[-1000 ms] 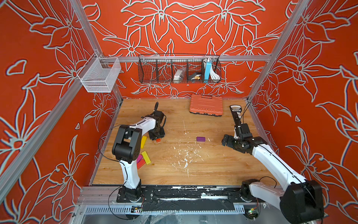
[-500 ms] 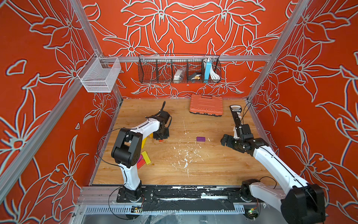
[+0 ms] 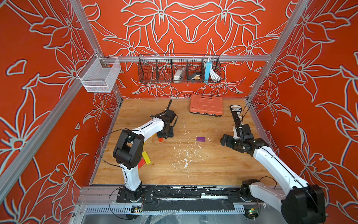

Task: Assemble the letter c with building blocks
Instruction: Pick up the building block from the center of the board.

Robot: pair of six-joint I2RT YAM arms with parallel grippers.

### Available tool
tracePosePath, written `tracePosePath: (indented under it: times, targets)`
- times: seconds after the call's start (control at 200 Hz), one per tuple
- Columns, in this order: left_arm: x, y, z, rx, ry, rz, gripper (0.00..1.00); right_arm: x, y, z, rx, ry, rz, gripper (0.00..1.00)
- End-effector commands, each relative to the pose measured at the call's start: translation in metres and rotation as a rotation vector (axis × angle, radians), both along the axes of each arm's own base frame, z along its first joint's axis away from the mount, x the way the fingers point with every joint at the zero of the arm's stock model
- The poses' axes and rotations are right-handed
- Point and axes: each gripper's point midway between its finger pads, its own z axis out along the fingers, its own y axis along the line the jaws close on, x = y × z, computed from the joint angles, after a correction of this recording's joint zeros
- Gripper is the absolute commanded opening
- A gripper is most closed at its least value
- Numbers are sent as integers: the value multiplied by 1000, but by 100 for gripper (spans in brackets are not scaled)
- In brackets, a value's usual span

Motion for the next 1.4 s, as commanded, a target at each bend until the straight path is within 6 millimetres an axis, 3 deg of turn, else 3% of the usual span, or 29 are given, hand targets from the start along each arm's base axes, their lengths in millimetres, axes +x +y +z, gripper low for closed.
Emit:
tracePosePath:
  times: [0.0,0.565,0.901,1.061,1.216,1.396]
  targets:
    - [-5,23,-6,-55,34,126,60,-3,4,-2,10,-3,34,98]
    - [5,29,-32,-44,104,161,56,1,6,-7,9,6,42,98]
    - [-1,31,-42,-31,132,149,32,3,5,-4,12,3,30,98]
    - [-5,25,-34,-59,127,115,19,5,6,-2,17,0,29,98]
    - [-7,3,-8,-119,81,47,19,5,8,-2,32,-1,29,98]
    - [-5,-58,16,-171,1,-169,21,4,10,-4,42,7,37,98]
